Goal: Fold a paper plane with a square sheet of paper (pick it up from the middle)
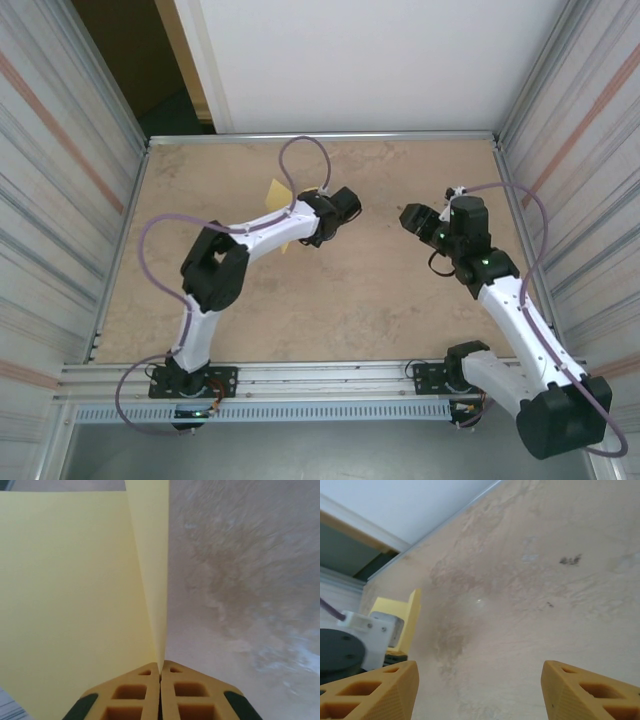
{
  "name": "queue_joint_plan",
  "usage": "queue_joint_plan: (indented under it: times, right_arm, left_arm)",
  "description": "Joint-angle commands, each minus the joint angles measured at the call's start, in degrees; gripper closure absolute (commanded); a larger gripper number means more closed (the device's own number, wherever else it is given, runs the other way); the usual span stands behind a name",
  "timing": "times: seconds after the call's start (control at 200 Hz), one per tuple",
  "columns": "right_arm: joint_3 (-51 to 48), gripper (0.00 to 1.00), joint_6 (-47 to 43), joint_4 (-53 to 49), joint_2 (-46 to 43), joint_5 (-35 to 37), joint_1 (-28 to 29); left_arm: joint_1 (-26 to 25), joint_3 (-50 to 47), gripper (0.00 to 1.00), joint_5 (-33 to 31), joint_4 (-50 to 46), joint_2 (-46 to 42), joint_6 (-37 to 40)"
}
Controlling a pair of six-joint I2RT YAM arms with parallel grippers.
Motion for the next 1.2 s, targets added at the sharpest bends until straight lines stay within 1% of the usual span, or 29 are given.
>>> queue_joint_plan:
  times: [0.0, 0.17, 0.286, 0.376, 0.556, 0.656, 0.857, 0.972, 1.077, 1.193]
  right_arm:
    - [-1.38, 0.35, -0.87, -3.09, -2.39, 1.25, -1.65]
    - [-2.21, 0.35, -0.63, -3.78, -2.92, 0.68, -3.2]
    - [-2.34, 0.35, -0.35, -3.85, -2.46, 0.26, -3.61]
    - [-2.26, 0.35, -0.16, -3.88, -1.98, -0.36, -3.91]
    - [-2.52, 0.35, 1.11, -2.8, -1.79, -2.2, -4.36]
    - [-2.58, 0.35, 1.58, -2.43, -1.75, -2.72, -4.45]
    - [-4.12, 0.35, 4.38, 1.1, -0.53, -6.3, -4.54]
    - [-4.79, 0.35, 5.44, 2.3, -0.08, -6.77, -4.51]
    - [-4.9, 0.35, 5.58, 2.26, 0.29, -6.36, -4.55]
    - [-4.89, 0.32, 5.55, 2.32, 0.7, -6.37, -4.53]
  left_arm:
    - [-0.54, 3.62, 0.91, -8.69, -6.48, 4.56, 0.91]
    - [-1.68, 5.68, 0.9, -10.44, -7.42, 10.64, 1.12]
    - [-2.2, 6.82, 0.9, -9.99, -7.82, 13.03, 0.64]
    - [-2.86, 7.93, 0.89, -8.66, -8.6, 14.48, -0.49]
    - [-4.25, 8.66, 0.83, -5.04, -8.78, 16.42, -1.89]
    - [-4.41, 8.59, 0.81, -2.3, -8.72, 16.27, -2.88]
    - [-4.76, 8.88, 0.78, 2.49, -8.04, 15.14, -4.1]
    - [-5.07, 8.74, 0.75, 7.28, -7.17, 13.01, -5.48]
    - [-5.53, 7.72, 0.71, 13.32, -5.7, 9.53, -7.44]
    - [-6.11, 2.91, 0.66, 24.91, -0.32, 3.09, -10.19]
